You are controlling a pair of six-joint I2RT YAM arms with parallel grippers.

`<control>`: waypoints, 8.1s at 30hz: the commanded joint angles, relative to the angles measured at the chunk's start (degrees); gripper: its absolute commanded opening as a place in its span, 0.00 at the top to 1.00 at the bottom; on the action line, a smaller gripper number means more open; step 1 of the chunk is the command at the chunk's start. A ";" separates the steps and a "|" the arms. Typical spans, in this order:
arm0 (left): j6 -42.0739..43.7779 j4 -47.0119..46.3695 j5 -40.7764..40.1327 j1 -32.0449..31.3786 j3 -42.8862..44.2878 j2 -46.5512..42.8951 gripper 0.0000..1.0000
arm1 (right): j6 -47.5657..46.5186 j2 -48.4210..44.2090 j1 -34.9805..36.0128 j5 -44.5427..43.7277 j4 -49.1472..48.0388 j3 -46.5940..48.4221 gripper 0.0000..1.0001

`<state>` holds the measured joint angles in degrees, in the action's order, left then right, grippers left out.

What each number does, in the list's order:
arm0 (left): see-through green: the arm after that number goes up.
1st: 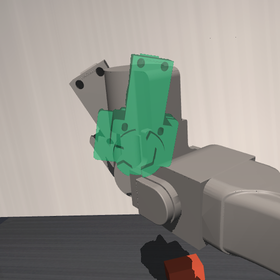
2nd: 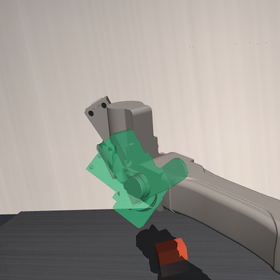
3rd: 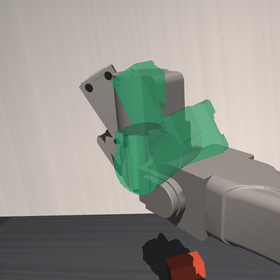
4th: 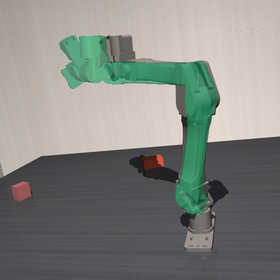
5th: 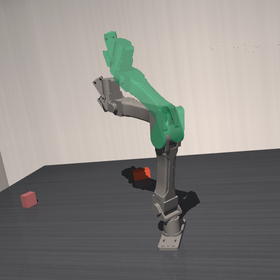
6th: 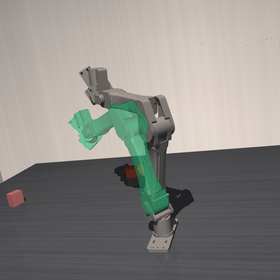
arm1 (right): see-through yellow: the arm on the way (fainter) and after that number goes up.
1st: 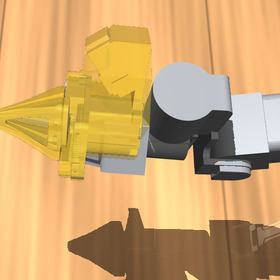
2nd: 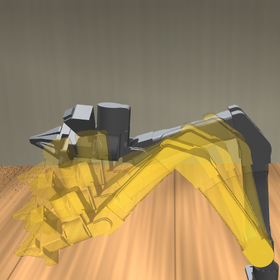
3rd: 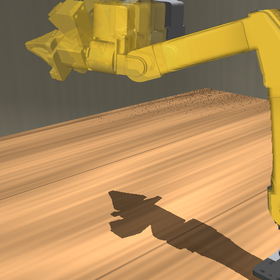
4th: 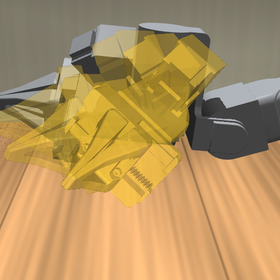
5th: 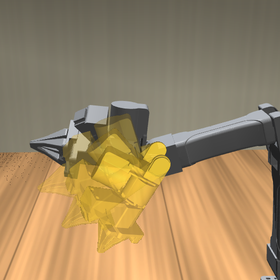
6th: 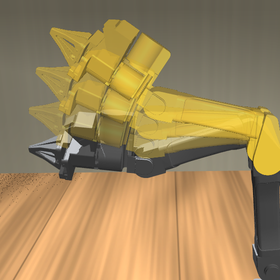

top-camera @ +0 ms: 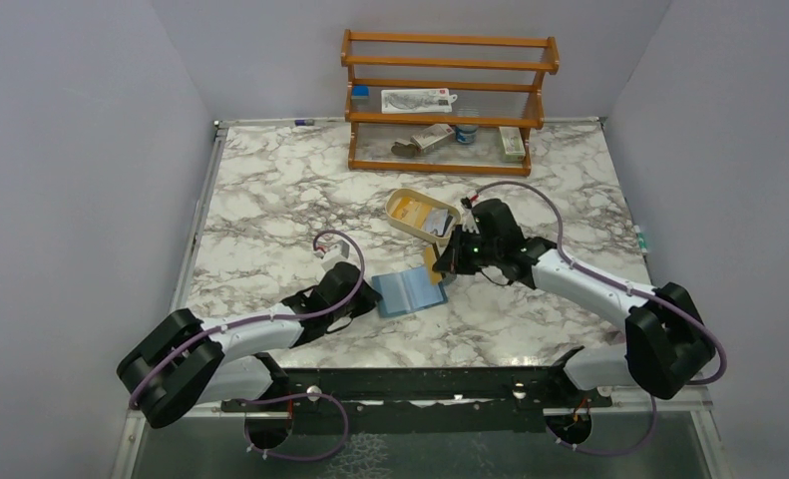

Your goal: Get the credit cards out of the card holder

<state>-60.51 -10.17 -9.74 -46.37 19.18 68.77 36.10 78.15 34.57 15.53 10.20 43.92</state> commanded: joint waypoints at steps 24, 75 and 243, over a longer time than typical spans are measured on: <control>0.28 3.29 -2.74 -0.01 -1.89 -6.62 1.00 | 26.47 23.52 -2.43 -21.76 -3.85 26.09 0.99; 0.97 3.32 -2.70 0.39 -2.22 -5.97 1.00 | 16.14 32.01 -5.71 -24.80 6.28 31.19 0.41; 0.38 3.01 -1.20 3.78 -5.54 -8.61 1.00 | 2.68 40.23 -4.77 -12.13 10.59 39.65 0.43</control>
<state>-60.42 -7.60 -10.98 -42.85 14.11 61.21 40.40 121.12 29.43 6.74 17.67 87.09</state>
